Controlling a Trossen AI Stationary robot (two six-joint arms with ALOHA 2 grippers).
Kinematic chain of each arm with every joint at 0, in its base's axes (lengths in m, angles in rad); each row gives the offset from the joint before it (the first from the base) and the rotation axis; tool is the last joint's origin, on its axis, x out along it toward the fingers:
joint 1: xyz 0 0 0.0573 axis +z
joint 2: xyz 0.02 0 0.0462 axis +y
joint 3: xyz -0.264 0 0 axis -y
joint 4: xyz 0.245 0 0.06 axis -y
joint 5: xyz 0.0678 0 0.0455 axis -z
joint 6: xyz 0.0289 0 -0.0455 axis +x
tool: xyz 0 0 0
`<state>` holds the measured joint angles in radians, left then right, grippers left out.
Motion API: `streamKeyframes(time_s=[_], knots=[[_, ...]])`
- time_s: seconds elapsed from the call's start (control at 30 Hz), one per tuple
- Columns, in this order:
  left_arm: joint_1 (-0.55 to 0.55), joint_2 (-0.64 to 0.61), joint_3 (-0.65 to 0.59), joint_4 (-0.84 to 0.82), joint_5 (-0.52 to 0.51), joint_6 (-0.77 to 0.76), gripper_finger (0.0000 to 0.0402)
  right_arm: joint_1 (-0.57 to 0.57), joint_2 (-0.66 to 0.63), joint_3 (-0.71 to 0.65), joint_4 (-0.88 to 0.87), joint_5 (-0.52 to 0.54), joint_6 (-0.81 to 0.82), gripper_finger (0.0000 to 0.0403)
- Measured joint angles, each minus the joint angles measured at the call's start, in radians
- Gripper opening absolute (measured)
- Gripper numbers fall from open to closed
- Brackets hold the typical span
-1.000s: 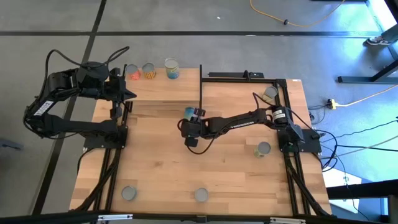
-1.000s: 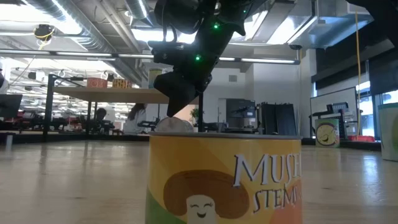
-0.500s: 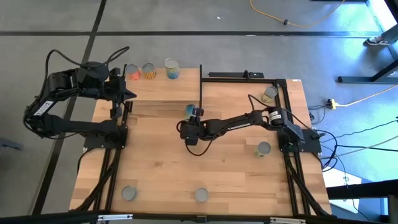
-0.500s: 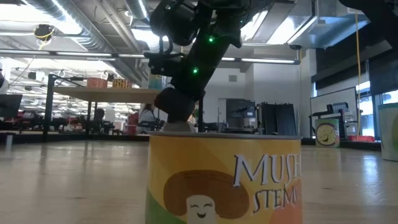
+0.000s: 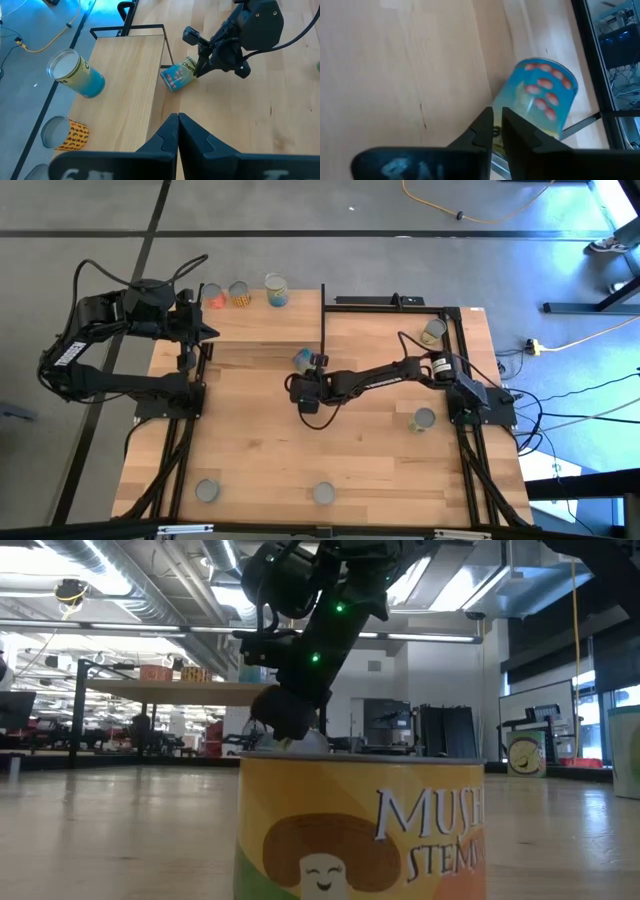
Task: Pick and place cans onto a shelf
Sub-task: Put the canned cherries on the shelf
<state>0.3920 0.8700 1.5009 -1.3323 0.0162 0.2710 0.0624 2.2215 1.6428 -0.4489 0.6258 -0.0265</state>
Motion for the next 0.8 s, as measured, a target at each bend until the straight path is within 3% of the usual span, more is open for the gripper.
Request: streamKeyframes(time_s=[0.33, 0.5, 0.6, 0.8], knots=[[0.0, 0.0, 0.0, 0.0, 0.0, 0.0, 0.0, 0.0, -0.025, 0.01, 0.014, -0.007, 0.022, 0.0033], [0.0, 0.0, 0.0, -0.008, 0.0, 0.0, 0.0, 0.0, -0.03, 0.078, -0.012, -0.117, 0.062, 0.0008], [0.0, 0.0, 0.0, -0.021, 0.0, 0.0, 0.0, 0.007, -0.03, 0.145, -0.102, -0.162, 0.067, 0.0006], [0.0, -0.002, 0.0, -0.043, 0.0, 0.001, 0.0, 0.039, -0.032, 0.258, -0.41, -0.157, -0.118, 0.0005]])
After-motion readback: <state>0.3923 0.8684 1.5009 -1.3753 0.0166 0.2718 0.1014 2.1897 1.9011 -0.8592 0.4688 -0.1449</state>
